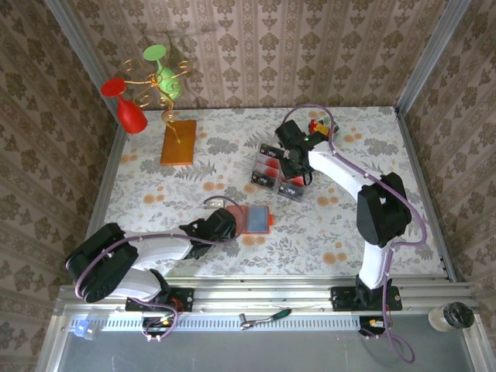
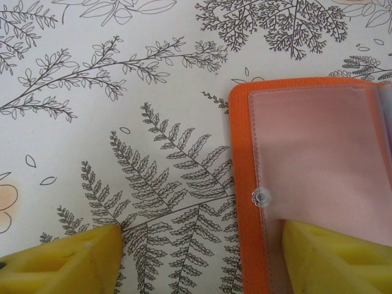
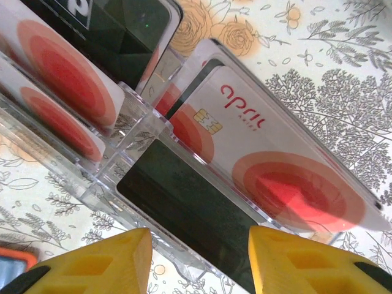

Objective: Put the credit cards into the card holder

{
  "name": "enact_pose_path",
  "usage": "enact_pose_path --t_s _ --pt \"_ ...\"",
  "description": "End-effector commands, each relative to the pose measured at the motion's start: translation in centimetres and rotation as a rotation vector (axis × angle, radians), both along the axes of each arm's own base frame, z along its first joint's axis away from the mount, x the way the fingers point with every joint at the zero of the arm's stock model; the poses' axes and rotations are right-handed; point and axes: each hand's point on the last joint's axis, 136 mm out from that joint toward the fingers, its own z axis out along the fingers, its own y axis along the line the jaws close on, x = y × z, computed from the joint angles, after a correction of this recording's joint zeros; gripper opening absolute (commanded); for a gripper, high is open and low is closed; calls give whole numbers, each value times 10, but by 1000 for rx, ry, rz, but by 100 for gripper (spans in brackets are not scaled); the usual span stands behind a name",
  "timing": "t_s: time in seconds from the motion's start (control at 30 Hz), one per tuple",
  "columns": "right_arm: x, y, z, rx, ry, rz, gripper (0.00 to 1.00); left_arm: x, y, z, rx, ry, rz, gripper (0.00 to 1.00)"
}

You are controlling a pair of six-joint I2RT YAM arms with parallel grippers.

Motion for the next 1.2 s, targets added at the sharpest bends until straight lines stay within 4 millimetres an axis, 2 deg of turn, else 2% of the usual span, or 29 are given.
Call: enact_pose_path --t_s 0.0,0.2,0.43,0.8,1.0,1.17 --pt "0 -4 -7 -65 23 20 45 1 -3 2 -12 -6 11 71" --pt "7 -7 -9 -80 21 9 33 0 -2 2 -12 -5 10 71" --pt "12 -8 -2 -75 1 -2 31 0 -2 2 -14 -5 10 71" --pt "16 -18 1 -93 -8 -23 7 0 -3 2 -19 -7 12 71" --pt "16 -22 2 -106 -12 -26 2 0 -2 2 -18 -6 11 71" --pt "16 -14 13 -59 -31 2 0 0 -2 3 -19 -8 11 71"
